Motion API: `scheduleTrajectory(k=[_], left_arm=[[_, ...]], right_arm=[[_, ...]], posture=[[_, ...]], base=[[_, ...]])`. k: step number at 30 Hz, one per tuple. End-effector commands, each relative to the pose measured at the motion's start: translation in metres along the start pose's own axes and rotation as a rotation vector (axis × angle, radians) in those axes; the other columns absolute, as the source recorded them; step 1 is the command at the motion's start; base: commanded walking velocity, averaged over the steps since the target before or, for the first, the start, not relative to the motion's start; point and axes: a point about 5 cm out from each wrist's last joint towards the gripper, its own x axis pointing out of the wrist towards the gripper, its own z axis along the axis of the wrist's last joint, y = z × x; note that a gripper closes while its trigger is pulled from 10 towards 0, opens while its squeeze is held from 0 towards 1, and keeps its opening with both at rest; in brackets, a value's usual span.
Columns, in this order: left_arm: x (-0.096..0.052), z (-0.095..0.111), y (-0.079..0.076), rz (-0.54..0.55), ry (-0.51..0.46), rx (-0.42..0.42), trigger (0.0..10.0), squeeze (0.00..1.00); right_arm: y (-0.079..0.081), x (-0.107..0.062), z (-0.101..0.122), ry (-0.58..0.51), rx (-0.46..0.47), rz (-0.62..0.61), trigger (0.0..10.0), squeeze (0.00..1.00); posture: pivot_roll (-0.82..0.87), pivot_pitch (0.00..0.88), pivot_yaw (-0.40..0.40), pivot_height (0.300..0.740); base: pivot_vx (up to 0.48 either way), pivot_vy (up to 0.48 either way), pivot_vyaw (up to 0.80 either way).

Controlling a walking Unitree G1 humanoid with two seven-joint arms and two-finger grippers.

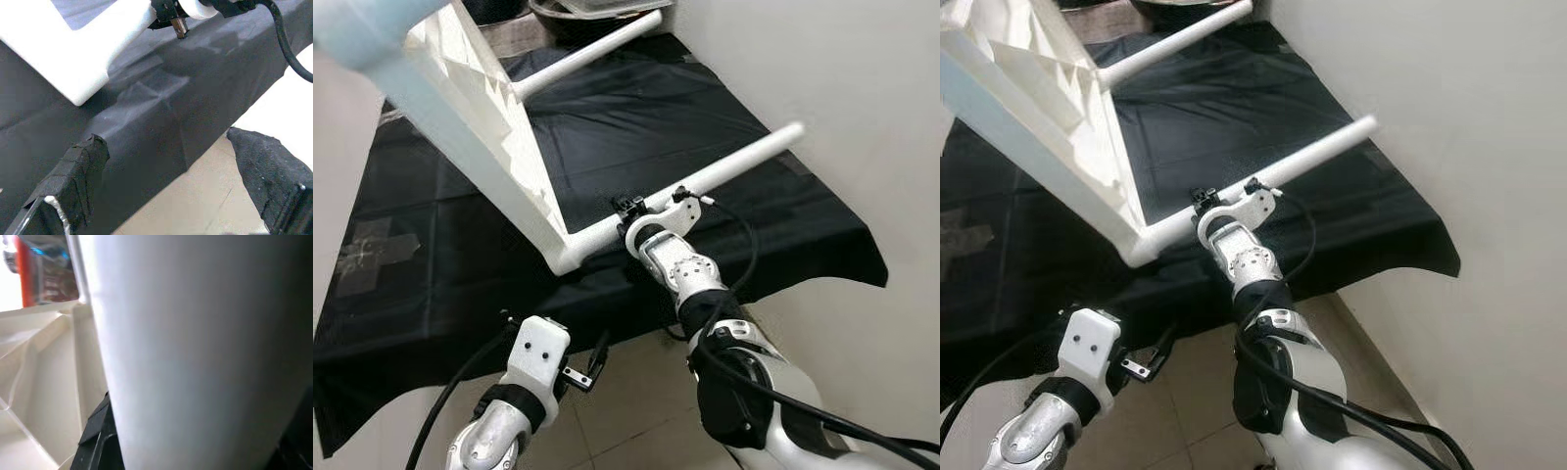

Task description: Building children table

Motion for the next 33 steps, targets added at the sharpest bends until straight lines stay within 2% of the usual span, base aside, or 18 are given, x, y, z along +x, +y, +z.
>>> scheduleTrajectory(k=[1,3,5,6,7,9,10,17,18,19,26,27,33], left_arm=[[-0.003,-0.001,0.000,-0.002,0.013,0.018,10.0,0.00],[-0.003,-0.001,0.000,-0.002,0.014,0.018,10.0,0.00],[-0.002,0.000,-0.001,-0.005,0.015,0.018,10.0,0.00],[-0.002,0.000,-0.001,-0.005,0.015,0.018,10.0,0.00],[-0.001,0.000,-0.001,-0.006,0.015,0.019,10.0,0.00],[-0.001,0.000,-0.001,-0.006,0.015,0.019,10.0,0.00],[0.000,-0.001,-0.001,-0.005,0.015,0.019,10.0,0.00],[0.001,-0.001,-0.001,-0.003,0.015,0.020,10.0,0.00],[0.001,-0.001,-0.001,-0.001,0.017,0.020,10.0,0.00],[0.002,-0.002,-0.001,0.000,0.017,0.019,10.0,0.00],[0.003,-0.002,0.000,0.003,0.016,0.020,10.0,0.00],[0.004,-0.002,0.000,0.004,0.016,0.020,10.0,0.00],[0.004,-0.002,0.001,0.009,0.015,0.019,10.0,0.00]], right_arm=[[-0.005,0.001,-0.031,0.070,0.043,-0.060,0.0,0.00],[-0.005,0.001,-0.030,0.033,0.077,-0.083,0.0,0.00],[-0.007,0.001,-0.023,-0.053,0.114,-0.153,0.0,0.00],[-0.007,0.001,-0.023,-0.053,0.114,-0.153,0.0,0.00],[-0.009,0.000,-0.019,-0.095,0.117,-0.194,1.0,0.00],[-0.010,0.000,-0.016,-0.120,0.116,-0.220,1.0,0.00],[-0.010,-0.001,-0.015,-0.132,0.111,-0.244,10.0,0.00],[-0.003,0.000,-0.017,-0.132,0.121,-0.230,10.0,0.00],[0.001,0.000,-0.018,-0.122,0.119,-0.211,10.0,0.95],[0.005,0.001,-0.020,-0.115,0.116,-0.185,10.0,1.00],[0.009,0.000,-0.021,-0.126,0.159,-0.189,10.0,1.00],[0.009,0.000,-0.020,-0.132,0.164,-0.194,10.0,0.00],[0.007,-0.003,-0.012,-0.156,0.171,-0.211,10.0,0.00]], posture=[[0.21,0.212,-0.008,0.740],[0.20,0.209,-0.009,0.740],[0.20,0.206,-0.009,0.740],[0.20,0.206,-0.009,0.740],[0.20,0.203,-0.013,0.740],[0.20,0.203,-0.013,0.740],[0.20,0.204,-0.016,0.740],[0.20,0.204,-0.017,0.740],[0.20,0.202,-0.016,0.740],[0.20,0.200,-0.019,0.740],[0.20,0.201,-0.019,0.740],[0.20,0.200,-0.018,0.740],[0.19,0.199,-0.017,0.740]], base=[[0.000,0.000,0.00],[0.000,0.000,0.00],[0.000,0.000,0.00],[0.000,0.000,0.00],[0.000,0.000,0.00],[0.000,0.000,0.00],[0.000,0.000,0.00],[0.000,0.000,0.00],[0.000,0.000,0.00],[0.000,0.000,0.00],[0.000,0.000,0.00],[0.000,0.000,0.00],[0.000,0.000,0.00]])
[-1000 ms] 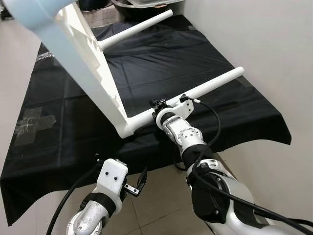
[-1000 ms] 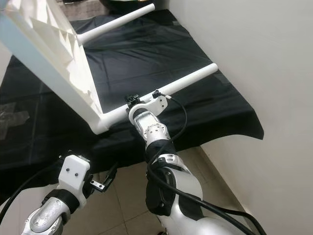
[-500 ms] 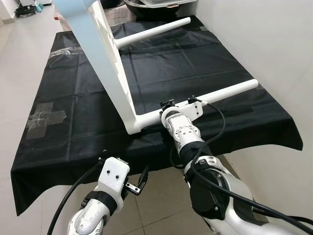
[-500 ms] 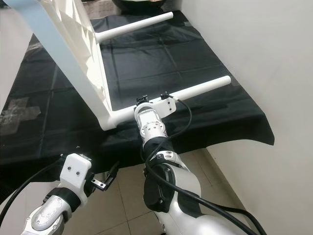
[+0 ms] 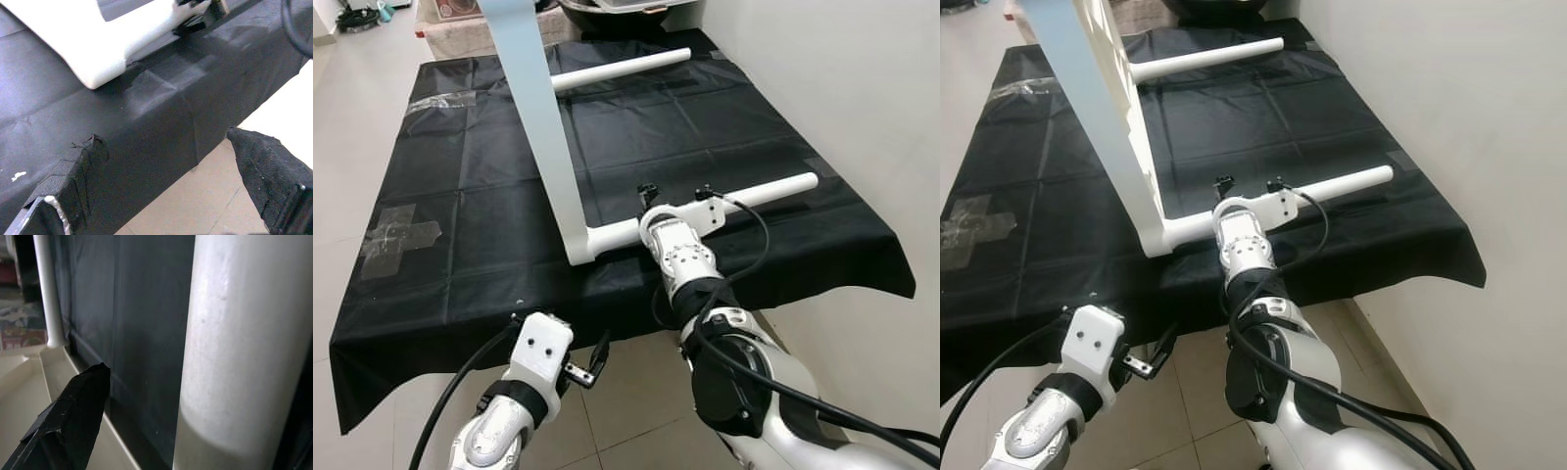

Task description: Building children table

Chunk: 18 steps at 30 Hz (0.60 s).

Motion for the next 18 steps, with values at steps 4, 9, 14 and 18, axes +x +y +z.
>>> scheduleTrajectory(k=[4,9,14,18], left_arm=[[0.001,-0.006,0.001,0.008,0.020,0.007,10.0,0.00],[0.005,-0.005,0.001,0.006,0.012,0.008,10.0,0.00],[0.007,-0.005,0.001,0.006,0.009,0.010,10.0,0.00],[0.010,-0.005,0.002,0.011,0.001,0.012,10.0,0.00]], right_arm=[[-0.021,-0.012,-0.015,0.016,-0.002,-0.106,10.0,0.00],[-0.043,-0.022,0.005,-0.057,-0.045,-0.258,10.0,0.00],[-0.048,-0.028,0.010,-0.081,-0.048,-0.287,10.0,0.00],[-0.032,-0.036,0.023,-0.190,-0.361,-0.070,10.0,0.00]], posture=[[0.17,0.194,-0.014,0.740],[0.16,0.186,-0.013,0.740],[0.16,0.178,-0.012,0.740],[0.16,0.163,-0.015,0.740]], base=[[0.000,0.000,0.00],[0.000,0.000,0.00],[0.000,0.000,0.00],[0.000,0.000,0.00]])
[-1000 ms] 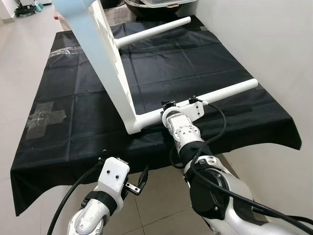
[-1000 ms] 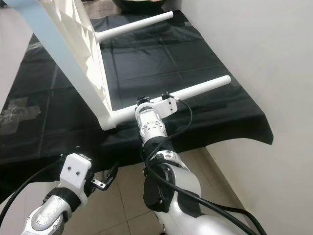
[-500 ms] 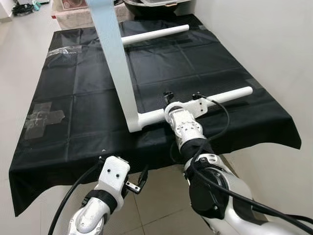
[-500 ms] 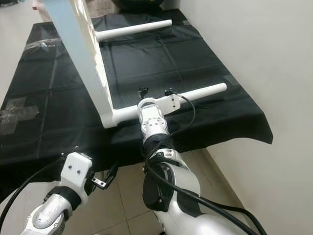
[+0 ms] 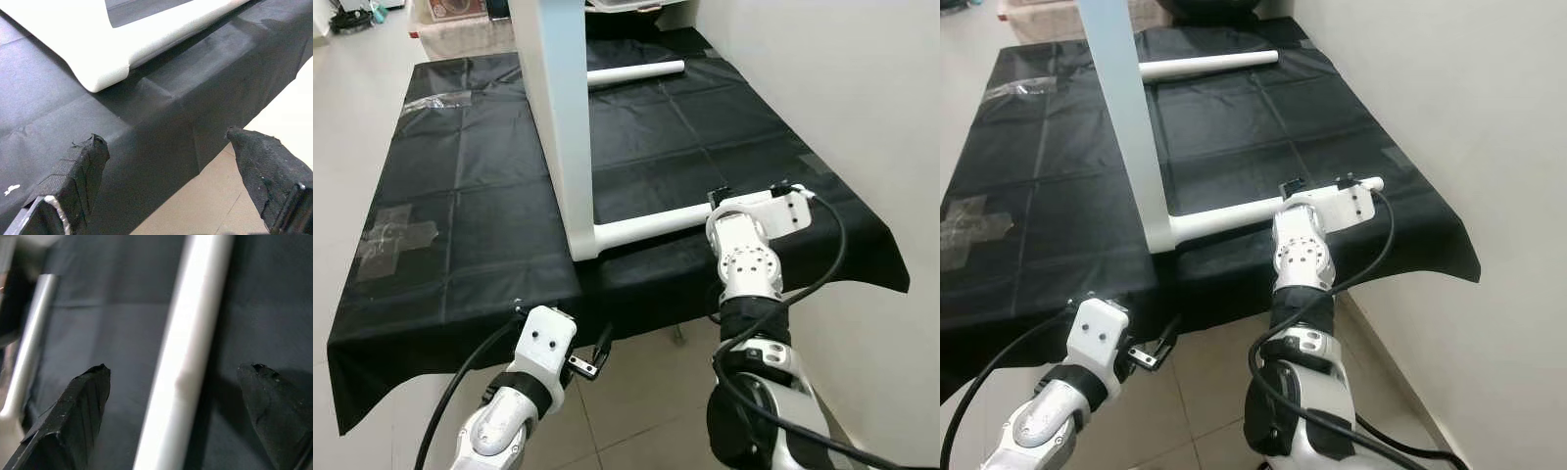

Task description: Building children table

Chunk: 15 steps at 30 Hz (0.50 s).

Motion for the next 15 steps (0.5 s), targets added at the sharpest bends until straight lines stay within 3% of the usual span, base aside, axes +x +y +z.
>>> scheduleTrajectory(k=[1,2,3,5,6,9,11,12,13,15], left_arm=[[0.000,-0.006,0.002,0.013,0.022,0.009,10.0,0.00],[0.000,-0.006,0.002,0.015,0.020,0.010,10.0,0.00],[0.000,-0.006,0.002,0.015,0.020,0.010,10.0,0.00],[0.001,-0.005,0.002,0.021,0.011,0.000,10.0,0.00],[0.001,-0.005,0.002,0.021,0.011,0.000,10.0,0.00],[0.003,-0.003,0.002,0.025,-0.004,-0.017,10.0,0.00],[0.003,-0.003,0.002,0.025,-0.004,-0.017,10.0,0.00],[0.002,-0.003,0.001,0.025,-0.010,-0.014,10.0,0.00],[0.002,-0.003,0.001,0.025,-0.010,-0.014,10.0,0.00],[0.002,-0.002,-0.001,0.022,-0.015,-0.014,10.0,0.00]], right_arm=[[-0.012,-0.018,-0.052,0.112,-0.108,0.059,10.0,0.00],[-0.009,-0.021,-0.048,0.072,-0.205,0.136,10.0,0.00],[-0.009,-0.021,-0.048,0.072,-0.205,0.136,10.0,0.00],[-0.009,-0.030,-0.038,-0.084,-0.495,0.304,10.0,0.00],[-0.009,-0.030,-0.038,-0.084,-0.495,0.304,10.0,0.00],[-0.021,-0.044,-0.034,-0.232,-0.771,0.483,10.0,0.00],[-0.021,-0.044,-0.034,-0.232,-0.771,0.483,10.0,0.00],[-0.030,-0.048,-0.033,-0.269,-0.847,0.528,10.0,0.00],[-0.030,-0.048,-0.033,-0.269,-0.847,0.528,10.0,0.00],[-0.053,-0.056,-0.033,-0.307,-1.002,0.615,10.0,0.00]], posture=[[0.16,0.163,-0.015,0.740],[0.16,0.161,-0.016,0.740],[0.16,0.161,-0.016,0.740],[0.16,0.150,-0.021,0.740],[0.16,0.150,-0.021,0.740],[0.14,0.136,-0.020,0.740],[0.14,0.136,-0.020,0.740],[0.14,0.131,-0.020,0.740],[0.14,0.131,-0.020,0.740],[0.13,0.121,-0.022,0.740]], base=[[0.000,0.000,0.00],[0.000,0.000,0.00],[0.000,0.000,0.00],[0.000,0.000,0.00],[0.000,0.000,0.00],[0.000,0.000,0.00],[0.000,0.000,0.00],[0.000,0.000,0.00],[0.000,0.000,0.00],[0.000,0.000,0.00]])
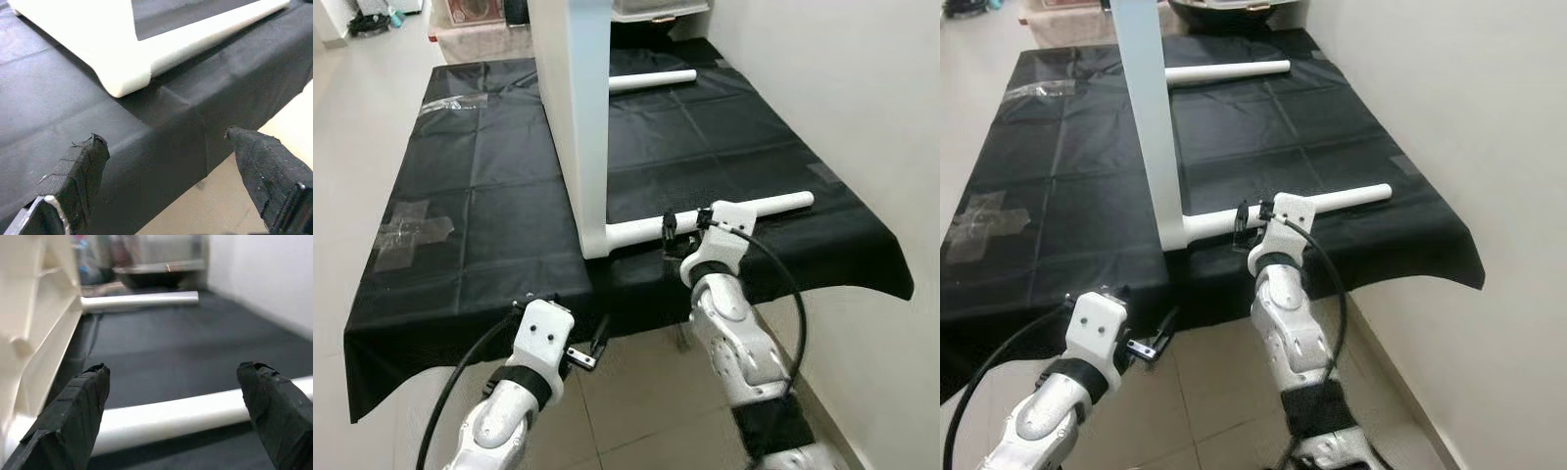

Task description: Building children table

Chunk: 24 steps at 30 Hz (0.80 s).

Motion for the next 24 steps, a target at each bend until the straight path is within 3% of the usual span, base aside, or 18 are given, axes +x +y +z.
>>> scheduleTrajectory(k=[1,4,6,8,17,24], left_arm=[[-0.002,-0.005,-0.002,0.000,0.016,0.001,10.0,0.00],[-0.002,-0.007,-0.002,0.002,0.017,-0.008,10.0,0.00],[-0.002,-0.007,-0.002,0.002,0.017,-0.008,10.0,0.00],[-0.001,-0.010,-0.001,0.009,0.028,-0.024,10.0,0.00],[0.001,-0.014,0.000,0.015,0.041,-0.060,10.0,0.00],[0.002,-0.015,-0.001,0.011,0.043,-0.064,10.0,0.00]], right_arm=[[0.006,-0.008,-0.005,-0.005,-0.039,0.051,10.0,0.00],[0.001,-0.030,-0.018,-0.005,-0.140,0.146,10.0,0.00],[0.001,-0.030,-0.018,-0.005,-0.140,0.146,10.0,0.00],[0.003,-0.043,-0.025,-0.003,-0.188,0.211,10.0,0.00],[0.003,-0.051,-0.032,0.018,-0.210,0.232,10.0,0.00],[-0.001,-0.053,-0.035,0.029,-0.199,0.226,10.0,0.00]], posture=[[0.13,0.121,-0.022,0.740],[0.12,0.110,-0.024,0.740],[0.12,0.110,-0.024,0.740],[0.11,0.101,-0.021,0.740],[0.11,0.084,-0.025,0.740],[0.11,0.075,-0.028,0.740]], base=[[0.000,0.000,0.00],[0.099,-0.104,0.00],[0.296,-0.311,0.00],[0.324,-0.349,0.00],[0.374,-0.292,0.00],[0.421,0.000,0.00]])
